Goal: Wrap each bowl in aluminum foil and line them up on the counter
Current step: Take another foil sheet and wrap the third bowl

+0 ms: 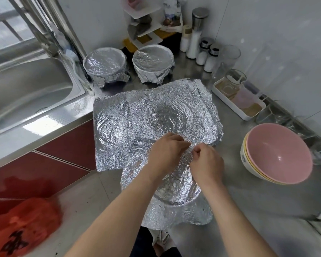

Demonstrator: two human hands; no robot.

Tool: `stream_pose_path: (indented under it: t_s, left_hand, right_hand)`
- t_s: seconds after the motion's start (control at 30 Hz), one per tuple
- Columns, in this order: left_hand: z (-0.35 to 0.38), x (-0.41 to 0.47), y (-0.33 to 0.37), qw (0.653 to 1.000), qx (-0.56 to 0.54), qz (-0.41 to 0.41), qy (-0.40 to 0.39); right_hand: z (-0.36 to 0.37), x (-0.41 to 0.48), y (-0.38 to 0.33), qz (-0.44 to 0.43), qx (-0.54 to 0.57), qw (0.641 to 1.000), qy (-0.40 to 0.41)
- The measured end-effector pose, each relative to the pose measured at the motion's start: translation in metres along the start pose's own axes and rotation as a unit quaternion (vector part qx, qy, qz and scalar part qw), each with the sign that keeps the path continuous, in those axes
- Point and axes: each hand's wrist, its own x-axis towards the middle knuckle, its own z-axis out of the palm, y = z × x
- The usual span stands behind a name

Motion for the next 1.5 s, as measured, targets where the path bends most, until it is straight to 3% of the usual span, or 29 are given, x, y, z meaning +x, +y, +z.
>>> stream_pose_path:
  t_s: [0.33, 0.53, 0.7, 1.17, 1.33, 1.5]
  left_hand:
    - [-0.008, 0.000, 0.002, 1.000, -0.004, -0.019, -0.002]
    - [-0.034, -0.025, -0.024, 0.984, -0.007, -0.157, 0.085]
    - [-0.025, -0.042, -0.024, 0.983, 0.010, -0.169, 0.075]
    - [-0.019, -0.033, -0.017, 0.971, -0.025, -0.235, 0.023]
    - [-0.024, -0.029, -0.014, 0.975, -0.016, -0.222, 0.001]
    - [-0.026, -0.018, -0.006, 0.991, 0.029, -0.119, 0.050]
  right_hand:
    - [0.004, 0.001, 0.001, -0.005, 0.012, 1.000, 0.004]
    - [0.001, 0.002, 0.006, -0.034, 0.001, 0.999, 0.015]
    - [0.010, 0.012, -0.010, -0.106, 0.021, 0.994, 0.028]
    - [0.021, 0.019, -0.016, -0.097, 0.044, 0.994, 0.022]
    - [0.016, 0.012, -0.013, -0.078, 0.033, 0.996, 0.009]
    - [0.008, 0.001, -0.003, -0.006, 0.059, 0.997, 0.043]
